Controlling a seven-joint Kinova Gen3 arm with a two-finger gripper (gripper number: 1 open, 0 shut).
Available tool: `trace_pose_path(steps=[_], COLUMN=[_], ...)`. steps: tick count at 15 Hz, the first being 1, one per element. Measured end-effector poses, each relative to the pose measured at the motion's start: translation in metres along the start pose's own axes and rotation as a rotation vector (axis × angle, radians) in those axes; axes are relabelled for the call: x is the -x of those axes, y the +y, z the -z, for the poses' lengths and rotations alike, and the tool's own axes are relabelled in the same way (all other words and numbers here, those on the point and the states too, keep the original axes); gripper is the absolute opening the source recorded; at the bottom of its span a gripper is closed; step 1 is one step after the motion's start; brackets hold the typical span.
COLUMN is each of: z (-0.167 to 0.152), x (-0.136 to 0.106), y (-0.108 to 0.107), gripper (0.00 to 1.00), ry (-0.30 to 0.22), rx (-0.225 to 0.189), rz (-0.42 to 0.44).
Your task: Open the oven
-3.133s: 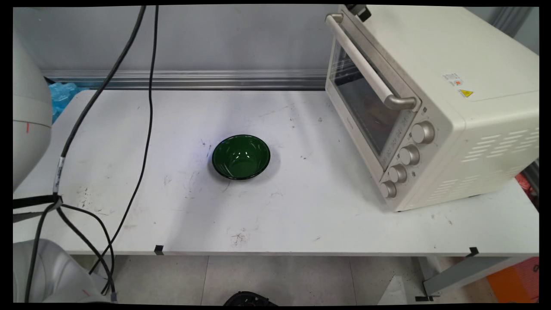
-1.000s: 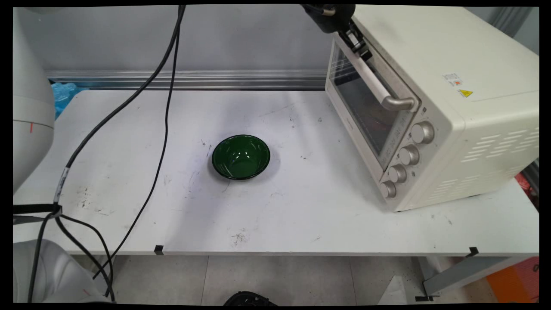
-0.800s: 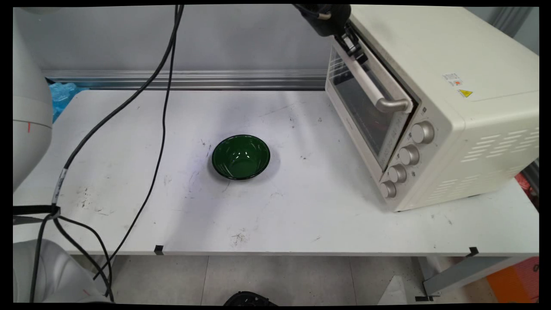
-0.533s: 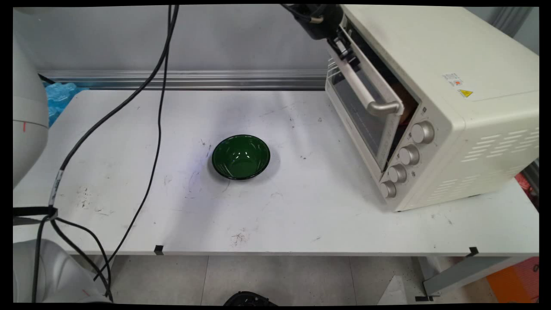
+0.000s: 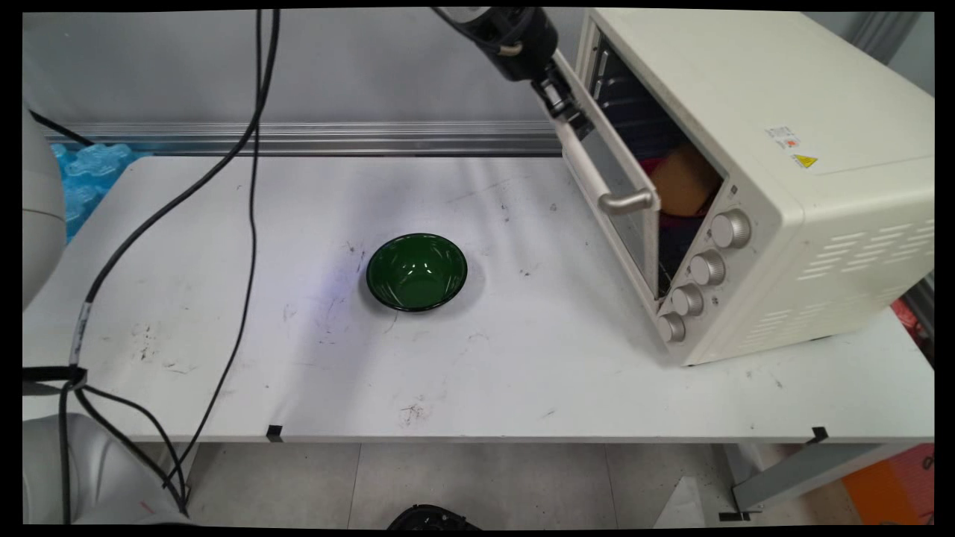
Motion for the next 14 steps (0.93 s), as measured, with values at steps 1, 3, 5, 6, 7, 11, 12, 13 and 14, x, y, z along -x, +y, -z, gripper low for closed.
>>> trace_pose_path(steps=[1,3,5,6,7,11,12,13,14], z=[0.001,0.003,0.005,0.005,0.006,0.007,0.006,0.006,0.004], x=[0.005,0.013,0.021,0.026,0.031,0.050,0.053,0.056,0.060], y=[0.001,0.002,0.004,0.005,0.006,0.013,0.014,0.016,0.018], gripper=[0.00,0.00,0.00,0.00,0.00,0.00,0.00,0.00,0.00], ry=[-0.009,-0.021,-0.034,-0.041,-0.048,-0.071,-0.073,-0.075,-0.076], rx=[0.000,0.002,0.004,0.006,0.007,0.016,0.018,0.020,0.023], rz=[0.000,0.000,0.002,0.003,0.005,0.001,-0.001,-0.003,-0.005])
